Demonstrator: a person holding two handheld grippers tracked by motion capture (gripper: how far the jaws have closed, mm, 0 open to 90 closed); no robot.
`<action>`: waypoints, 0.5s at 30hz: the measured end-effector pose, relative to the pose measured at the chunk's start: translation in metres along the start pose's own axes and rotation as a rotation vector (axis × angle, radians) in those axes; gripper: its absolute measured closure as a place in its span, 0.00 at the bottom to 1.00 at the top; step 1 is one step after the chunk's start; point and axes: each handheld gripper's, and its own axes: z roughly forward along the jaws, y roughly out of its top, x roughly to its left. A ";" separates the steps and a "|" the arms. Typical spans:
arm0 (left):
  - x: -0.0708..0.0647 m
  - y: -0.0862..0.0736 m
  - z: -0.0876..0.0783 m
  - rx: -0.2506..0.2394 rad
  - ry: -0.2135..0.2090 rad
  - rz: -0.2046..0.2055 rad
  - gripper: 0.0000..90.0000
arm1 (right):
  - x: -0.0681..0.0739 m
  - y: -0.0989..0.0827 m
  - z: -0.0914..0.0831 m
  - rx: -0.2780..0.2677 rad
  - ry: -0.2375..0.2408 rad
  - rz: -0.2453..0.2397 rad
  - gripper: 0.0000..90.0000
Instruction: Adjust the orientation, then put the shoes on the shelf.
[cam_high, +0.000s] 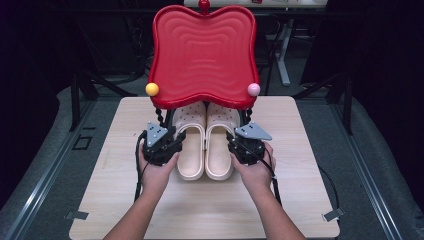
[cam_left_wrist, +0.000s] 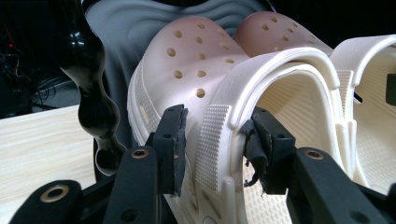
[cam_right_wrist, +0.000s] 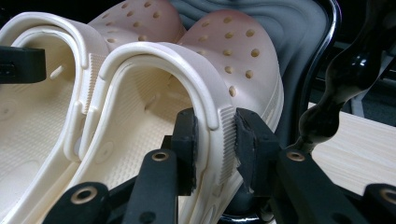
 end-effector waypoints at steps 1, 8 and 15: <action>0.000 0.000 0.000 -0.004 -0.004 -0.003 0.65 | -0.001 0.000 -0.001 0.000 0.002 0.001 0.77; 0.003 0.002 -0.006 -0.013 -0.011 -0.011 0.61 | -0.001 0.001 -0.007 -0.018 0.009 0.003 0.72; 0.003 0.002 -0.013 -0.020 -0.010 -0.003 0.61 | 0.001 0.002 -0.016 -0.020 0.015 -0.019 0.70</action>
